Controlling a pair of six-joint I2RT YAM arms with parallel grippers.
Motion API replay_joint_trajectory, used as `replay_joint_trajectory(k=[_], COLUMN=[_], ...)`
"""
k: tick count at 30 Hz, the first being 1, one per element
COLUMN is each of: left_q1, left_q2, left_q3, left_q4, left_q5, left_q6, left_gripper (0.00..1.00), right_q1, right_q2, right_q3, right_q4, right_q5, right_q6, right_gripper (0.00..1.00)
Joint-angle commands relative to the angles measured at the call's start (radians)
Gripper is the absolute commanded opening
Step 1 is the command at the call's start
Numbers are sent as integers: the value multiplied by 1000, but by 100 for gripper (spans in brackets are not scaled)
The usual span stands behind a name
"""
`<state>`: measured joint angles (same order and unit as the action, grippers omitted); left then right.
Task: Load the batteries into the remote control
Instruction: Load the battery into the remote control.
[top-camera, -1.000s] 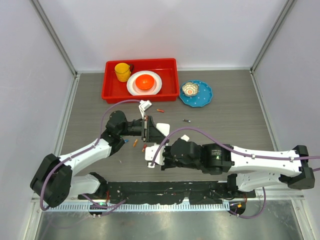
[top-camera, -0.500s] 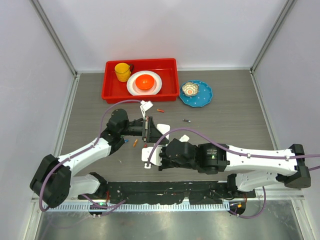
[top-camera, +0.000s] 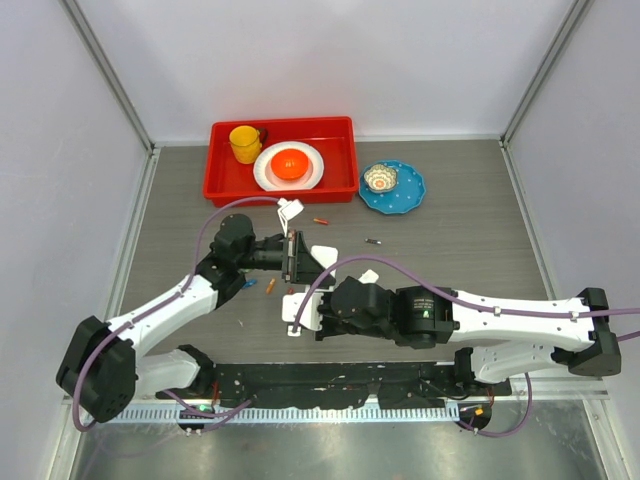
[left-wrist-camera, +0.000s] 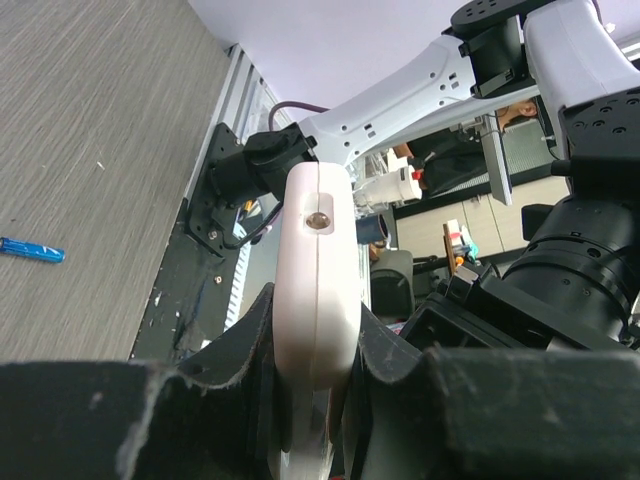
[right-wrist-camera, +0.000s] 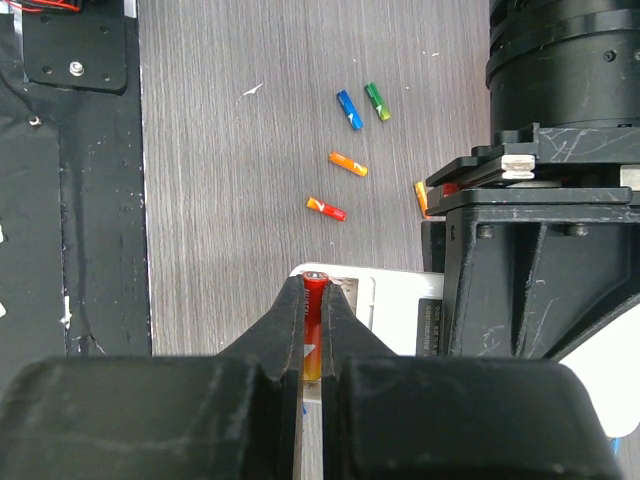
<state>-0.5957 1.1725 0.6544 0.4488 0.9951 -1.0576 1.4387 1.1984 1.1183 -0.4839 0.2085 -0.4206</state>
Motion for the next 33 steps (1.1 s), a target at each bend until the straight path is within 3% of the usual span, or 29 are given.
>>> replay_joint_trajectory(k=[1, 7, 17, 33], left_q1=[17, 17, 16, 14], left_q2=[-85, -93, -66, -40], left_q3=[109, 100, 48, 34], left_q4=[57, 60, 129, 114], left_q5=[23, 10, 0, -16], left_q6=[-71, -87, -125, -127], left_gripper=[0, 0, 0, 0], right_q1=[6, 6, 6, 6], right_q2=[41, 52, 43, 3], right_q3=[-58, -46, -35, -54], right_q4=[-206, -196, -133, -44], right_q5=[3, 17, 61, 143], right_q6=[13, 34, 72, 106], right_gripper=[1, 1, 16, 24])
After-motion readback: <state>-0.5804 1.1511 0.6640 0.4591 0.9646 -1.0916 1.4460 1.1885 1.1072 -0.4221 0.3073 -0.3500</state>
